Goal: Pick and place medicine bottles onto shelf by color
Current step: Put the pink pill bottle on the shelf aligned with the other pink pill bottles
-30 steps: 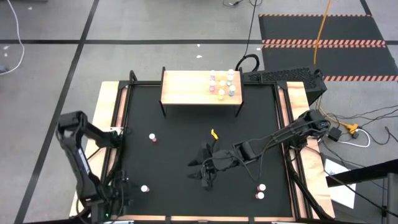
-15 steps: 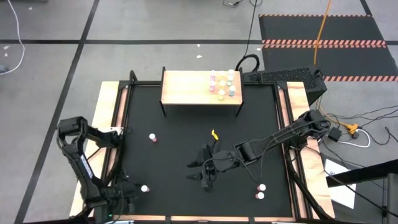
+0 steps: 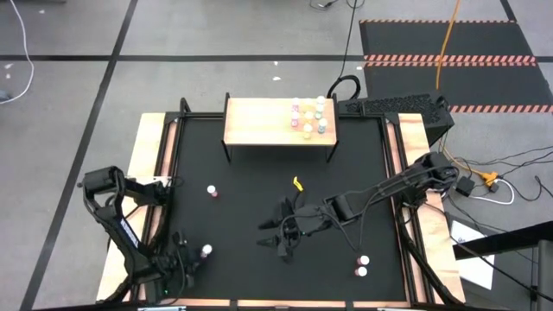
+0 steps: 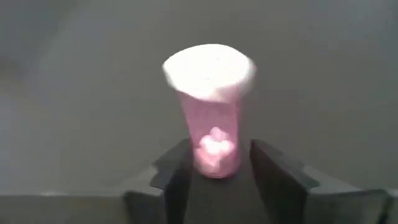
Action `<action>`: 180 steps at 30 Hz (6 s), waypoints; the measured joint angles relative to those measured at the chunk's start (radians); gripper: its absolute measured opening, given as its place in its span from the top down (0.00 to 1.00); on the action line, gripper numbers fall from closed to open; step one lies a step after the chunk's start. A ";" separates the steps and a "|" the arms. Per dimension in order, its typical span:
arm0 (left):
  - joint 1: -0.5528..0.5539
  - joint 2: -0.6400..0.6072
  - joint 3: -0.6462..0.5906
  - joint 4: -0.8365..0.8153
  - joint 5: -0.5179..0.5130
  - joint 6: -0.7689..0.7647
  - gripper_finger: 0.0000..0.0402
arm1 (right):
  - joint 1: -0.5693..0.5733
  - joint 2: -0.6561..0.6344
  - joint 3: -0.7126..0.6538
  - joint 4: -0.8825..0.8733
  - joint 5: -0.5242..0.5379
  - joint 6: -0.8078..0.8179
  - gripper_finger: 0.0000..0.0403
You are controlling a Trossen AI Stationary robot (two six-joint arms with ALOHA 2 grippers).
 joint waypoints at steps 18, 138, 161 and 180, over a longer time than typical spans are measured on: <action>0.047 -0.007 0.005 0.019 0.007 -0.011 0.81 | -0.076 0.000 0.000 0.075 -0.076 -0.045 0.46; 0.723 -0.376 -0.081 0.919 0.076 0.926 0.72 | -0.288 -0.007 -0.151 0.348 -0.472 -0.130 0.38; 0.824 -0.385 -0.081 1.217 0.085 1.206 0.72 | -0.302 -0.207 -0.177 0.097 -0.370 -0.228 0.36; 0.823 -0.385 -0.081 1.215 0.118 1.239 0.72 | -0.345 -0.207 -0.177 0.134 -0.481 -0.146 0.59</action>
